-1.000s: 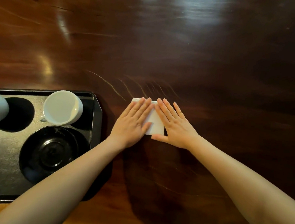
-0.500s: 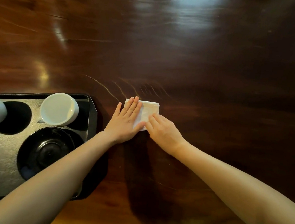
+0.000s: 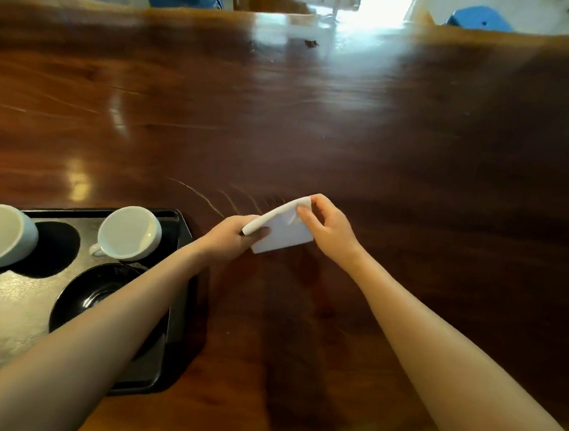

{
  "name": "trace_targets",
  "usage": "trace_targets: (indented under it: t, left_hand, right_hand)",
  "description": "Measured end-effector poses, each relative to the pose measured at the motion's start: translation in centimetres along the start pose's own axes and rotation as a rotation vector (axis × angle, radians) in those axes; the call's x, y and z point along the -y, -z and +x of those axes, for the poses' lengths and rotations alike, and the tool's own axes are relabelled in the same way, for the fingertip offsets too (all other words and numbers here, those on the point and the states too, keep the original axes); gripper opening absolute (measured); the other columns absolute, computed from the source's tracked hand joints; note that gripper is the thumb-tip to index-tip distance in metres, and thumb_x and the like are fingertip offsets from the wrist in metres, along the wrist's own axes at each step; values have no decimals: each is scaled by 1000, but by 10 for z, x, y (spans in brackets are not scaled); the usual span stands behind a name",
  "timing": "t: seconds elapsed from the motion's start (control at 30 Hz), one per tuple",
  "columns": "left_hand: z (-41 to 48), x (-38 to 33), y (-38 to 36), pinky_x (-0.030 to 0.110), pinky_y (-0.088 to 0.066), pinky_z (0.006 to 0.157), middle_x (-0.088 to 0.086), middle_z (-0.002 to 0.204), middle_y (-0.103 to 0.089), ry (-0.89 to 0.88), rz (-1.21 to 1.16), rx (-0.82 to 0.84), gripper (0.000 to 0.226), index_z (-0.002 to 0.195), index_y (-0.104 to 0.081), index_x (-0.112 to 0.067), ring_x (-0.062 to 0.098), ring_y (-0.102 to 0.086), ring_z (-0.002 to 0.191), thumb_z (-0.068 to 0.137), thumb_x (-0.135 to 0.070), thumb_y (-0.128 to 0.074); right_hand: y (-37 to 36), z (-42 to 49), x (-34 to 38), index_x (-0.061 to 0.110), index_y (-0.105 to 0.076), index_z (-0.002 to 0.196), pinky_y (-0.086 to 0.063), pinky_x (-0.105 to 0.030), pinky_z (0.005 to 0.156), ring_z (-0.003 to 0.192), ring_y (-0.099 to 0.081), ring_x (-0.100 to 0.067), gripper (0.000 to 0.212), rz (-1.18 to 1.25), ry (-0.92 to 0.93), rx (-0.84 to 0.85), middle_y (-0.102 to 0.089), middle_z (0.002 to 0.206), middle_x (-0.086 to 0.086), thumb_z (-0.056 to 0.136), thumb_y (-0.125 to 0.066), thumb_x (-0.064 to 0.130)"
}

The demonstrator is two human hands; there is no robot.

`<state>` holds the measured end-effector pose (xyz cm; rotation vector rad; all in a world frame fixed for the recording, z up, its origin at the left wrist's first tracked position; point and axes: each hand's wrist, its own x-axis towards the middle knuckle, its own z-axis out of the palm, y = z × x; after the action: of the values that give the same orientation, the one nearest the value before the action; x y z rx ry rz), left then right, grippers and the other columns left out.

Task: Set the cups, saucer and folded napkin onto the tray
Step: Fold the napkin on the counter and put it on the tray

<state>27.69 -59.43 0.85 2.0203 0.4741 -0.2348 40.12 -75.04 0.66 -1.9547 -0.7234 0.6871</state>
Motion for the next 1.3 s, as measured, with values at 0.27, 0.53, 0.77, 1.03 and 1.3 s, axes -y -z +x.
trace_targets:
  t: [0.27,0.53,0.77,1.03,1.3]
  left_hand:
    - [-21,-33,-14,35,-55,79,0,99,-62,111,-666,-420,20,110,-52,-19,17,-63,91,95,-31,-50]
    - [-44,-45,-26,19,-39,58,2,95,-54,263,-492,-861,34,108,-49,-7,17,-52,83,99,-37,-37]
    - [-81,-32,25,25,-35,56,-1,80,-53,157,-377,-1017,31,96,-48,-8,17,-50,73,100,-34,-33]
    - [-162,47,106,15,-36,50,-8,70,-47,208,-385,-1107,32,89,-47,-8,2,-44,61,100,-34,-32]
    - [-259,181,157,24,-36,54,-7,73,-48,407,-435,-1017,31,90,-49,-11,11,-48,67,100,-34,-32]
  right_hand:
    - [-25,1,32,14,-42,83,-35,-24,51,67,-51,-17,23,-94,0,-381,-50,71,4,100,-37,29]
    - [-55,-13,66,6,-48,89,-33,-30,58,70,-53,-25,26,-138,46,-444,-58,79,-9,101,-36,25]
    - [-94,-12,122,-1,-50,103,-34,-32,61,90,-62,-40,35,-273,118,-433,-67,99,-21,102,-27,25]
    - [-217,-18,190,2,-46,101,-52,-45,67,83,-62,-34,36,-269,133,-303,-65,95,-17,102,-21,27]
    - [-387,-47,205,4,-47,110,-47,-35,67,96,-64,-32,30,-442,-71,-115,-64,106,-16,102,-26,24]
